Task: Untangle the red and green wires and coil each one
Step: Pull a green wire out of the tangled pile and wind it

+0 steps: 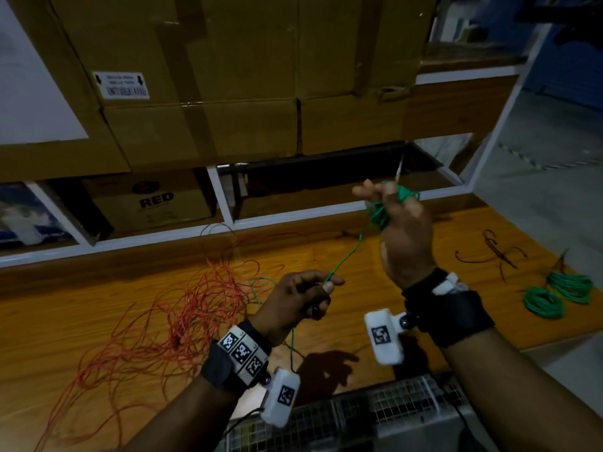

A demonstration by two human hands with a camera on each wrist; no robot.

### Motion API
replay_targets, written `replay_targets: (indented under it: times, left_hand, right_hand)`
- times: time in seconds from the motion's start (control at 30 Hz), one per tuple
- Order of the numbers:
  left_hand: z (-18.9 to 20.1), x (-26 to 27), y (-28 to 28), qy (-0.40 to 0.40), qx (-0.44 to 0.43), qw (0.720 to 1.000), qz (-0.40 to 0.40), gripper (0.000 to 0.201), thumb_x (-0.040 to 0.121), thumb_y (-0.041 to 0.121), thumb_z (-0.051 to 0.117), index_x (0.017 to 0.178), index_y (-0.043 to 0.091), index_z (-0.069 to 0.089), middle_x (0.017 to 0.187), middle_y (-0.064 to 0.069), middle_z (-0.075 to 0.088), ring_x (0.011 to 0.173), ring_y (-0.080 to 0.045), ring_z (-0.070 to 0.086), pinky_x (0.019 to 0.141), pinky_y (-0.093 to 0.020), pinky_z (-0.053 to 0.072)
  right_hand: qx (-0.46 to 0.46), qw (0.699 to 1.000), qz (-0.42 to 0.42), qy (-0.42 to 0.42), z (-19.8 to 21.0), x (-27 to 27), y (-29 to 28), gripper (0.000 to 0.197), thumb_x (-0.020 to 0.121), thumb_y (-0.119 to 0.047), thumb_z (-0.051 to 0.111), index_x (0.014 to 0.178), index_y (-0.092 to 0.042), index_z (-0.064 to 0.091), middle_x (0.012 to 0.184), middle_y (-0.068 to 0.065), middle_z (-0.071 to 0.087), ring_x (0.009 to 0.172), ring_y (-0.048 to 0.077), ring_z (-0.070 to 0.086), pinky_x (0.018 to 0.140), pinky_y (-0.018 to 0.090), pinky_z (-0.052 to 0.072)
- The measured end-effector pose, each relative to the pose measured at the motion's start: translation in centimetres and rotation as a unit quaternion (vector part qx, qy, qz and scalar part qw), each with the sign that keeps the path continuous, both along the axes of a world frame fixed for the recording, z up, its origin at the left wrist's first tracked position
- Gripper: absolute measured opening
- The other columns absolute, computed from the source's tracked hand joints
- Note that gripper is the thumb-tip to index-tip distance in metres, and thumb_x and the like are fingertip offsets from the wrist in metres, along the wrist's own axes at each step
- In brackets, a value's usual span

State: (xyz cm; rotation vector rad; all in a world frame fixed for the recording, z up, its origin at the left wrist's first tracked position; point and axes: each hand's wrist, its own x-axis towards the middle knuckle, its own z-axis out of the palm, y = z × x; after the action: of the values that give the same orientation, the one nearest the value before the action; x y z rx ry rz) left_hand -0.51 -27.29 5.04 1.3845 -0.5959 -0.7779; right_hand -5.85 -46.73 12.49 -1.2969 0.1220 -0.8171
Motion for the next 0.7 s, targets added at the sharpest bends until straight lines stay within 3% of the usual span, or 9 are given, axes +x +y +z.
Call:
replay_targets:
  times: [0.03, 0.1, 0.13, 0.17, 0.23, 0.3, 0.43, 0.6, 0.7]
  left_hand:
    - [0.0, 0.0, -0.1, -0.002, 0.001, 1.0, -0.003, 0.024, 0.101, 0.01, 0.061, 0.121, 0.0, 0.07, 0.065, -0.006, 0.058, 0.062, -0.021, 0.053, 0.064, -0.036, 0.051]
    - [0.1, 0.1, -0.3, -0.013, 0.005, 1.0, -0.007, 0.023, 0.102, 0.004, 0.058, 0.12, -0.003, 0.07, 0.062, -0.005, 0.055, 0.06, -0.021, 0.053, 0.068, -0.038, 0.054]
    - [0.1, 0.1, -0.3, -0.023, 0.009, 1.0, -0.008, 0.023, 0.102, 0.004, 0.057, 0.118, -0.005, 0.071, 0.059, -0.004, 0.054, 0.056, -0.02, 0.05, 0.064, -0.035, 0.052]
    - [0.3, 0.2, -0.2, -0.032, 0.013, 0.999, -0.006, 0.022, 0.102, 0.004, 0.057, 0.115, -0.007, 0.071, 0.057, -0.004, 0.052, 0.052, -0.019, 0.047, 0.057, -0.031, 0.048]
    - [0.5, 0.7, 0.3, -0.048, 0.007, 0.999, -0.002, 0.021, 0.102, 0.005, 0.058, 0.109, -0.007, 0.074, 0.056, -0.006, 0.052, 0.046, -0.018, 0.041, 0.05, -0.026, 0.039]
    - [0.7, 1.3, 0.8, -0.064, -0.004, 0.998, 0.009, 0.02, 0.101, 0.006, 0.06, 0.105, -0.007, 0.074, 0.058, -0.008, 0.055, 0.045, -0.018, 0.041, 0.049, -0.026, 0.037]
    - [1.3, 2.2, 1.0, -0.065, -0.049, 0.996, 0.037, 0.02, 0.093, 0.008, 0.069, 0.106, -0.006, 0.073, 0.067, -0.013, 0.066, 0.057, -0.025, 0.057, 0.054, -0.032, 0.047]
    - [0.4, 2.0, 0.4, -0.039, -0.113, 0.993, -0.006, 0.024, 0.084, 0.022, 0.079, 0.101, 0.005, 0.078, 0.091, -0.012, 0.074, 0.082, -0.025, 0.068, 0.075, -0.032, 0.055]
    - [-0.7, 1.1, 0.1, 0.029, -0.114, 0.992, -0.037, 0.037, 0.081, 0.029, 0.086, 0.107, 0.005, 0.076, 0.091, -0.013, 0.073, 0.078, -0.026, 0.067, 0.072, -0.034, 0.057]
  right_hand:
    - [-0.206, 0.972, -0.101, 0.052, -1.1, 0.2, -0.2, 0.028, 0.11, -0.024, 0.041, 0.103, -0.019, 0.067, 0.106, 0.005, 0.074, 0.101, 0.011, 0.068, 0.091, 0.035, 0.052]
    - [-0.551, 0.805, -0.18, 0.127, -3.5, 0.4, -0.2, 0.027, 0.107, -0.019, 0.04, 0.109, -0.011, 0.065, 0.097, 0.012, 0.068, 0.081, 0.022, 0.065, 0.074, 0.042, 0.054]
    - [-0.6, 0.771, -0.12, 0.177, -4.2, 0.3, 0.0, 0.029, 0.106, -0.025, 0.04, 0.106, -0.009, 0.064, 0.093, 0.015, 0.066, 0.077, 0.028, 0.064, 0.07, 0.044, 0.054]
    - [-0.598, 0.769, -0.046, 0.219, -4.7, -0.1, 0.2, 0.038, 0.107, -0.036, 0.037, 0.099, -0.01, 0.064, 0.089, 0.013, 0.066, 0.075, 0.028, 0.063, 0.068, 0.045, 0.053]
    - [-0.523, 0.802, 0.091, 0.275, -5.3, -0.9, -0.1, 0.059, 0.108, -0.054, 0.03, 0.081, -0.015, 0.066, 0.079, 0.005, 0.065, 0.071, 0.02, 0.06, 0.071, 0.044, 0.05]
    - [-0.413, 0.824, 0.232, 0.31, -4.8, -2.1, 0.1, 0.065, 0.108, -0.051, 0.027, 0.068, -0.02, 0.069, 0.076, 0.005, 0.067, 0.074, 0.019, 0.063, 0.077, 0.039, 0.05]
    - [-0.211, 0.825, 0.423, 0.31, -4.9, -3.7, 0.6, 0.051, 0.107, -0.045, 0.042, 0.077, -0.016, 0.071, 0.07, 0.013, 0.062, 0.078, 0.035, 0.062, 0.082, 0.053, 0.048]
    - [0.049, 0.841, 0.501, 0.199, -4.8, -4.7, 1.4, 0.037, 0.096, -0.044, 0.067, 0.083, -0.009, 0.065, 0.06, 0.005, 0.052, 0.085, 0.03, 0.065, 0.079, 0.041, 0.043]
    - [0.214, 0.853, 0.467, 0.091, -3.5, -4.6, 1.3, 0.033, 0.098, -0.042, 0.064, 0.082, -0.013, 0.068, 0.063, 0.0, 0.058, 0.091, 0.024, 0.068, 0.097, 0.04, 0.045]
